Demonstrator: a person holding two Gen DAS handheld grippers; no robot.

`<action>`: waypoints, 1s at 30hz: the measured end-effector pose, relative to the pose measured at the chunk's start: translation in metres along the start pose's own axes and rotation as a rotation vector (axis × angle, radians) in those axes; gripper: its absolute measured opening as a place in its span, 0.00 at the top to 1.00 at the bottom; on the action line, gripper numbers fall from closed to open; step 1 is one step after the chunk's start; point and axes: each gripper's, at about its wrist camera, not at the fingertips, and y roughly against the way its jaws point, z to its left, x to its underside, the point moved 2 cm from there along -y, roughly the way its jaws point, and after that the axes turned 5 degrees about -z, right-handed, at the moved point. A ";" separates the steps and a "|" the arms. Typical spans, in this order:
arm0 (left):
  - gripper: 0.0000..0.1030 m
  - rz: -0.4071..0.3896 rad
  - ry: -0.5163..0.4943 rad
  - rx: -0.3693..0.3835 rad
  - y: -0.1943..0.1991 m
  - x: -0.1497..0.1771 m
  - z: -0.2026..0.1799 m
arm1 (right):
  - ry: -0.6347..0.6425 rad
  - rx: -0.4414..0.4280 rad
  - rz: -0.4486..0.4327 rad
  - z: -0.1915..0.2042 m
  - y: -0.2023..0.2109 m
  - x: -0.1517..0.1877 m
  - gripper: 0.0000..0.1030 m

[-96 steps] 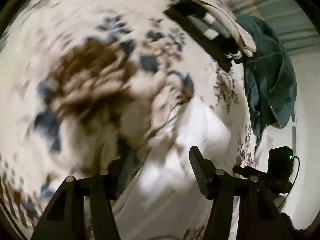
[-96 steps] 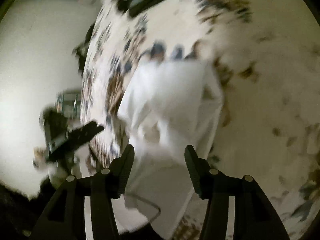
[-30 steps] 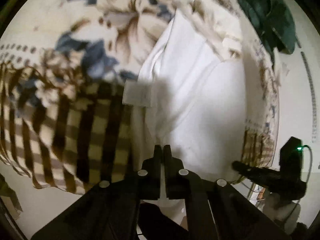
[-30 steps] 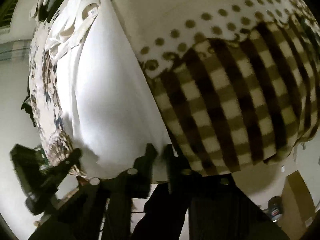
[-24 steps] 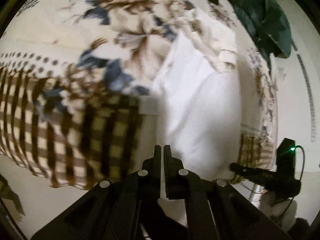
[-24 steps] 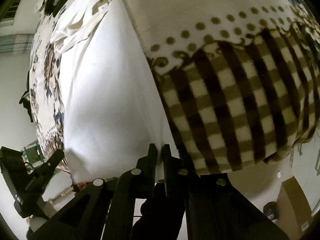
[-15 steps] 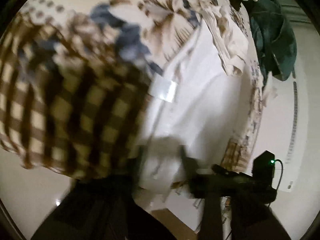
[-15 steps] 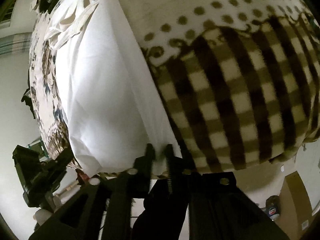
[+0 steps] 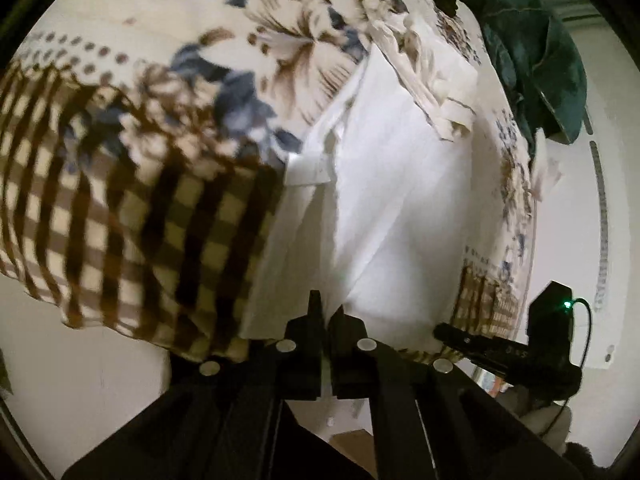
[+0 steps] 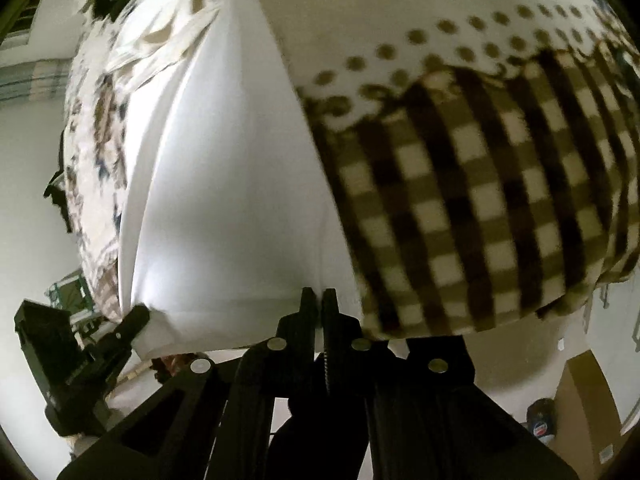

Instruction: Fold small clothes

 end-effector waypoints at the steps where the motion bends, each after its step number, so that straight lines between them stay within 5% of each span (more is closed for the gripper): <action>1: 0.99 0.016 -0.009 -0.011 -0.007 0.000 0.003 | 0.009 0.011 0.005 0.002 -0.003 0.000 0.97; 6: 0.94 0.127 0.035 -0.042 -0.044 0.008 0.028 | 0.018 0.031 0.049 0.000 -0.018 -0.005 0.93; 8: 0.80 0.098 0.050 0.000 -0.032 0.008 0.029 | 0.019 -0.001 0.060 0.001 -0.015 -0.006 0.84; 9: 0.58 0.083 0.046 0.002 -0.026 0.008 0.030 | 0.023 -0.007 0.056 0.001 -0.013 -0.007 0.62; 10: 0.34 0.066 0.043 0.011 -0.021 0.007 0.031 | 0.030 -0.021 0.045 -0.003 -0.008 -0.008 0.51; 11: 0.29 0.053 0.046 0.023 -0.020 0.006 0.033 | 0.029 -0.031 0.036 -0.004 -0.007 -0.009 0.39; 18: 0.28 0.139 0.043 0.042 -0.074 -0.011 0.027 | -0.055 -0.112 0.093 -0.035 -0.033 -0.014 0.38; 21: 0.29 0.129 0.002 -0.014 -0.073 -0.010 0.014 | -0.086 -0.156 0.073 -0.041 -0.036 -0.014 0.42; 22: 0.46 0.114 -0.020 -0.021 -0.065 -0.006 0.015 | -0.094 -0.163 0.058 -0.042 -0.035 -0.013 0.47; 23: 0.61 0.103 -0.044 -0.045 -0.062 -0.004 0.012 | -0.097 -0.170 0.057 -0.047 -0.032 -0.012 0.66; 24: 0.86 0.098 -0.065 -0.067 -0.057 -0.001 0.011 | -0.098 -0.182 0.063 -0.048 -0.032 -0.010 0.81; 25: 0.92 0.089 -0.060 -0.058 -0.052 0.000 0.013 | -0.093 -0.186 0.057 -0.048 -0.029 -0.009 0.83; 30: 0.97 0.065 0.008 0.006 -0.025 0.001 0.017 | -0.054 -0.206 0.025 -0.036 -0.007 -0.002 0.91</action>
